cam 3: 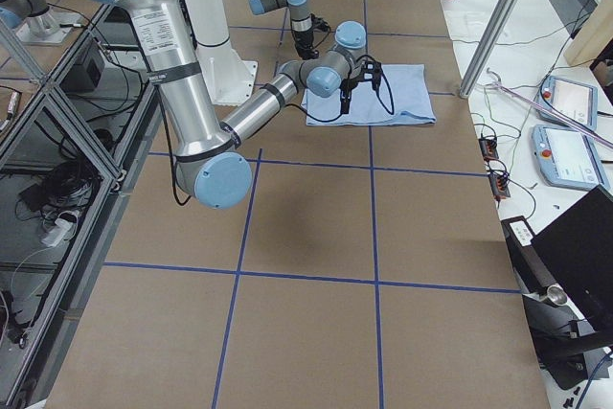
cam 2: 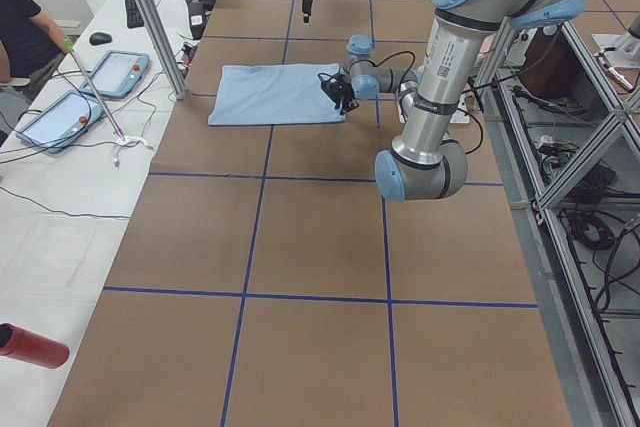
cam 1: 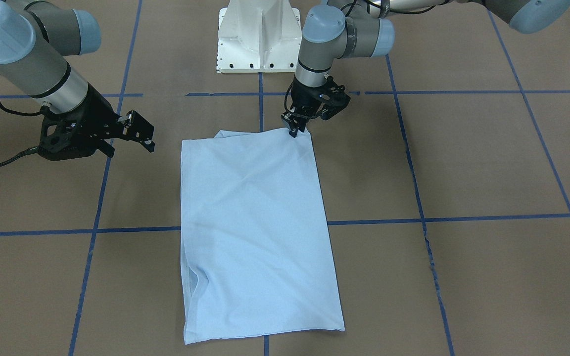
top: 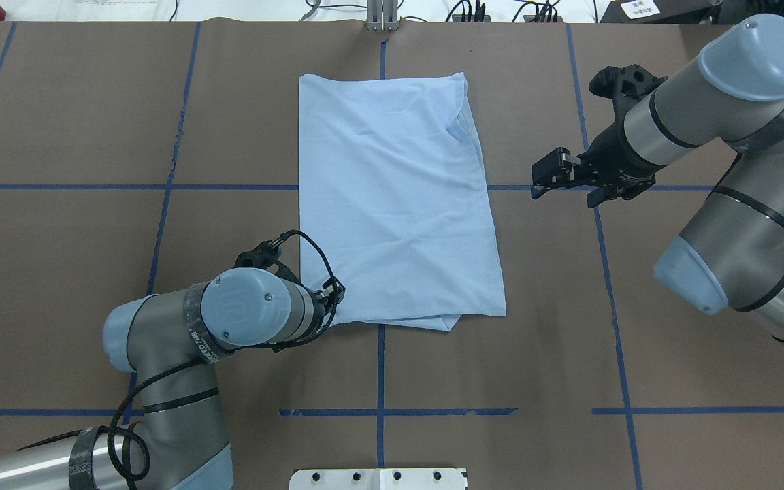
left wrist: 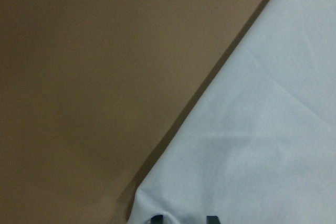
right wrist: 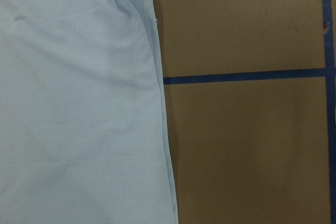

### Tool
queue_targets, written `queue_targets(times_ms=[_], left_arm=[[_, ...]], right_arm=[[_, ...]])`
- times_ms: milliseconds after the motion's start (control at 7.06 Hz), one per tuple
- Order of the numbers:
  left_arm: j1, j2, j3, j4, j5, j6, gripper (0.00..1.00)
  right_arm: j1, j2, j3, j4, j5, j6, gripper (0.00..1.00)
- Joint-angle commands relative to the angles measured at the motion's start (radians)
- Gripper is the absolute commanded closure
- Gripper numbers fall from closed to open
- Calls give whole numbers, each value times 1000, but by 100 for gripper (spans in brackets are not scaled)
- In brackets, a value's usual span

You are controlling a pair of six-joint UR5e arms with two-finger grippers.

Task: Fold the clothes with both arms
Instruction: 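Move the left gripper to the shirt's near corner and grasp it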

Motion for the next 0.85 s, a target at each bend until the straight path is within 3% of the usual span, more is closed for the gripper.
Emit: queue_targets(times_ms=[0, 567, 709], left_arm=[[-5, 1, -10, 40, -4, 71, 6], [0, -4, 29, 45, -1, 71, 6], [0, -7, 27, 46, -1, 67, 15]], right_arm=[[-1, 0, -2, 0, 0, 1, 0], [-7, 0, 0, 0, -3, 3, 0], [-7, 0, -2, 0, -3, 3, 0]])
